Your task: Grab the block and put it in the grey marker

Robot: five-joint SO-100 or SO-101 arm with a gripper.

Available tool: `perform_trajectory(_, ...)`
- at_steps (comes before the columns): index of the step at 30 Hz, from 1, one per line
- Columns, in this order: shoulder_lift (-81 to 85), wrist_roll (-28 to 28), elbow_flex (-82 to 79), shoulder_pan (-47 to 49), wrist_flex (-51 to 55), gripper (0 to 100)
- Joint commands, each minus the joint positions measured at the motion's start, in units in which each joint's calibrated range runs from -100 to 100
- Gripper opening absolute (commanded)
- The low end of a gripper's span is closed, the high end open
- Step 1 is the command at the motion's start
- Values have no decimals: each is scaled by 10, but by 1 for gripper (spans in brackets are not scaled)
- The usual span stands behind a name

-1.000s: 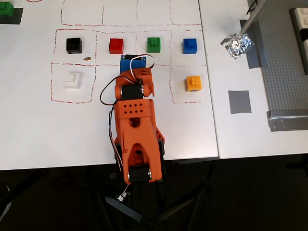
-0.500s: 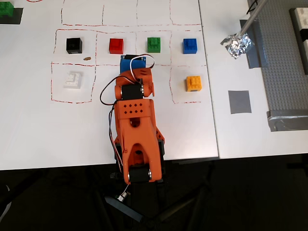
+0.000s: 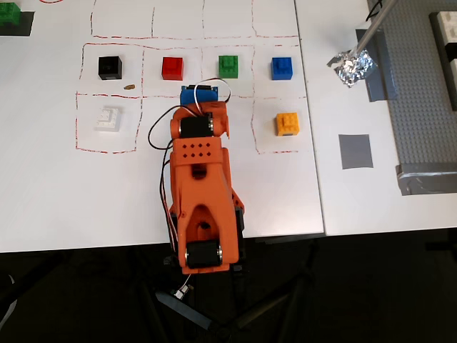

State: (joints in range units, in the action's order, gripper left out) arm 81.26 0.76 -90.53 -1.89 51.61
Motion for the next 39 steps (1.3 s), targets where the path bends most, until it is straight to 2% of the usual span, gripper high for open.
perform_trajectory(1, -106, -4, 125, -37, -4, 0)
perform_trajectory(9, -474, -59, 396, -132, 77, 0)
perform_trajectory(15, -635, -108, 555, -192, 117, 1)
perform_trajectory(28, -798, -227, 811, -297, 175, 8)
perform_trajectory(39, -833, -265, 869, -326, 161, 23)
